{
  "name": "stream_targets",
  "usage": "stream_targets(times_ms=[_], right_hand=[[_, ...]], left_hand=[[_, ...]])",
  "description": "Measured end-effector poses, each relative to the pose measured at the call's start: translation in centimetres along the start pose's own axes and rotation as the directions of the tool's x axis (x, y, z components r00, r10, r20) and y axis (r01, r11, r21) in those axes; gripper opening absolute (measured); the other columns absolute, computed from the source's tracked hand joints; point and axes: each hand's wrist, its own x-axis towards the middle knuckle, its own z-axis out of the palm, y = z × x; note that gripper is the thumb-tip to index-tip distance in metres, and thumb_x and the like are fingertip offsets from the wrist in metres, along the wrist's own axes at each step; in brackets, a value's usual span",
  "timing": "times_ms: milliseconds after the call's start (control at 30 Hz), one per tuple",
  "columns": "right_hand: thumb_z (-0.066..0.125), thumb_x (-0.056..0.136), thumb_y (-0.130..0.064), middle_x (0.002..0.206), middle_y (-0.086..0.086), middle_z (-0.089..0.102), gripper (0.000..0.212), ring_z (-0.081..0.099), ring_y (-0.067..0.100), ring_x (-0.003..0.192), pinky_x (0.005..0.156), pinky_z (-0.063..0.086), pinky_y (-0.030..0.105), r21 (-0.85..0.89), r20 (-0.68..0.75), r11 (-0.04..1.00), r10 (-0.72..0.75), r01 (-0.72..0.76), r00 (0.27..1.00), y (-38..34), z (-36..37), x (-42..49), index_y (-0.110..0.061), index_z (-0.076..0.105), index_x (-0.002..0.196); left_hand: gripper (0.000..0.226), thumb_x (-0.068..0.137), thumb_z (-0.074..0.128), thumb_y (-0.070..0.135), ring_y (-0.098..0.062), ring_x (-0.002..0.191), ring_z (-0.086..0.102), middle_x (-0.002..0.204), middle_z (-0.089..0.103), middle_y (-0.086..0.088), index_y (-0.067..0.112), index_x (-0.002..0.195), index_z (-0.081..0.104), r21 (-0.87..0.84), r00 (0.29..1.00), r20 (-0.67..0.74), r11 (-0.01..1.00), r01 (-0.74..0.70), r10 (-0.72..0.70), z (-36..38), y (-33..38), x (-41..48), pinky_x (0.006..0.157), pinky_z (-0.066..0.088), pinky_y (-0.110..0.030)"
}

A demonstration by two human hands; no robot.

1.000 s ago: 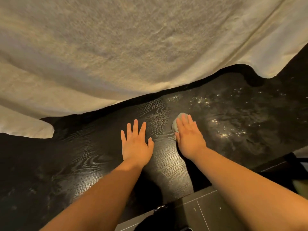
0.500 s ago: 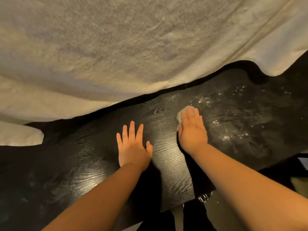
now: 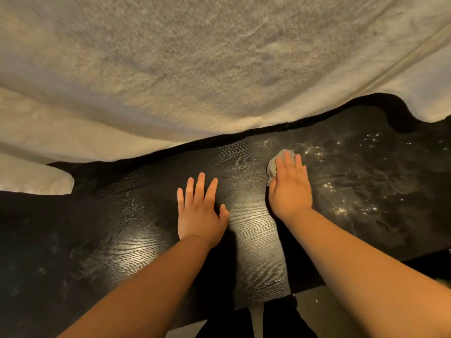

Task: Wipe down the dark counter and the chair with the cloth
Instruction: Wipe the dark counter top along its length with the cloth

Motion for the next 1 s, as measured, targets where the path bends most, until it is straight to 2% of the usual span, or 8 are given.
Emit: stream_targets(times_ms=[67, 233, 367, 467, 533, 700, 833, 1000], right_hand=[[0.033, 0.097, -0.031, 0.169, 0.011, 0.017, 0.065, 0.008, 0.038, 0.156, 0.126, 0.016, 0.053, -0.021, 0.040, 0.990, -0.141, 0.142, 0.989, -2.0, 0.9, -1.2, -0.012, 0.029, 0.159], [0.039, 0.100, -0.029, 0.171, 0.005, 0.016, 0.063, 0.008, 0.029, 0.158, 0.128, 0.009, 0.045, -0.022, 0.151, 0.835, -0.541, 0.550, 0.827, -0.1, 1.0, -2.1, -0.017, 0.028, 0.161], [0.043, 0.095, -0.021, 0.158, 0.008, 0.029, 0.058, 0.023, 0.036, 0.152, 0.126, 0.020, 0.049, -0.037, 0.066, 0.966, -0.252, 0.255, 0.965, 3.4, -1.3, 0.9, -0.016, 0.031, 0.152], [0.041, 0.094, -0.025, 0.156, 0.012, 0.030, 0.056, 0.027, 0.040, 0.146, 0.122, 0.026, 0.055, -0.030, -0.016, 0.999, -0.019, 0.019, 1.000, 3.0, -1.4, 1.7, -0.012, 0.036, 0.148], [0.044, 0.093, -0.028, 0.159, 0.013, 0.026, 0.060, 0.025, 0.040, 0.146, 0.123, 0.024, 0.056, 0.008, 0.015, 1.000, -0.029, 0.029, 0.999, 0.8, -0.4, 0.9, -0.015, 0.034, 0.150], [0.045, 0.095, -0.024, 0.168, 0.007, 0.021, 0.065, 0.012, 0.032, 0.156, 0.128, 0.013, 0.049, 0.020, 0.126, 0.898, -0.439, 0.440, 0.889, -0.8, 0.2, -1.4, -0.014, 0.032, 0.158], [0.045, 0.089, -0.020, 0.145, 0.008, 0.037, 0.057, 0.034, 0.039, 0.140, 0.117, 0.034, 0.056, 0.053, 0.047, 0.991, -0.125, 0.123, 0.991, 2.9, -1.7, 1.3, -0.015, 0.033, 0.144], [0.043, 0.095, -0.028, 0.163, 0.014, 0.025, 0.062, 0.019, 0.041, 0.151, 0.124, 0.021, 0.054, -0.026, -0.017, 0.999, 0.020, -0.020, 1.000, 0.4, -0.3, 1.3, -0.010, 0.034, 0.154]], left_hand=[[0.075, 0.097, 0.025, 0.057, -0.029, 0.162, -0.008, 0.176, -0.003, -0.002, 0.033, 0.167, 0.012, 0.004, 1.000, 0.016, 1.000, 0.000, 0.000, -0.1, 0.0, 0.0, 0.130, -0.006, -0.054], [0.077, 0.096, 0.019, 0.058, -0.029, 0.162, -0.012, 0.177, -0.006, -0.001, 0.034, 0.168, 0.010, 0.003, 1.000, 0.025, 1.000, 0.005, -0.005, -0.4, 0.1, -0.1, 0.130, -0.006, -0.055], [0.075, 0.097, 0.020, 0.058, -0.029, 0.162, -0.008, 0.177, -0.003, -0.002, 0.033, 0.167, 0.012, -0.001, 1.000, 0.016, 1.000, 0.002, -0.002, -0.4, 0.0, 0.0, 0.130, -0.005, -0.055], [0.075, 0.097, 0.022, 0.058, -0.030, 0.162, -0.006, 0.177, 0.000, -0.002, 0.033, 0.167, 0.014, -0.002, 1.000, 0.009, 1.000, -0.002, 0.002, -0.2, 0.1, -0.1, 0.130, -0.003, -0.055], [0.075, 0.097, 0.023, 0.058, -0.030, 0.162, -0.007, 0.177, -0.001, -0.002, 0.033, 0.167, 0.014, -0.003, 1.000, 0.010, 1.000, -0.001, 0.001, -0.1, 0.1, -0.1, 0.130, -0.003, -0.055], [0.077, 0.095, 0.021, 0.058, -0.030, 0.162, -0.007, 0.177, -0.002, -0.003, 0.033, 0.167, 0.014, 0.002, 1.000, 0.022, 1.000, 0.004, -0.004, -0.2, 0.1, -0.1, 0.130, -0.004, -0.055], [0.077, 0.095, 0.022, 0.058, -0.030, 0.162, -0.005, 0.177, 0.001, -0.003, 0.032, 0.167, 0.017, -0.008, 1.000, 0.001, 1.000, 0.000, 0.000, -0.2, 0.1, 0.0, 0.130, -0.003, -0.055], [0.075, 0.097, 0.025, 0.058, -0.030, 0.162, -0.004, 0.177, 0.002, -0.003, 0.032, 0.166, 0.017, -0.011, 1.000, -0.014, 1.000, -0.004, 0.004, 0.1, 0.0, -0.3, 0.130, -0.003, -0.055]])
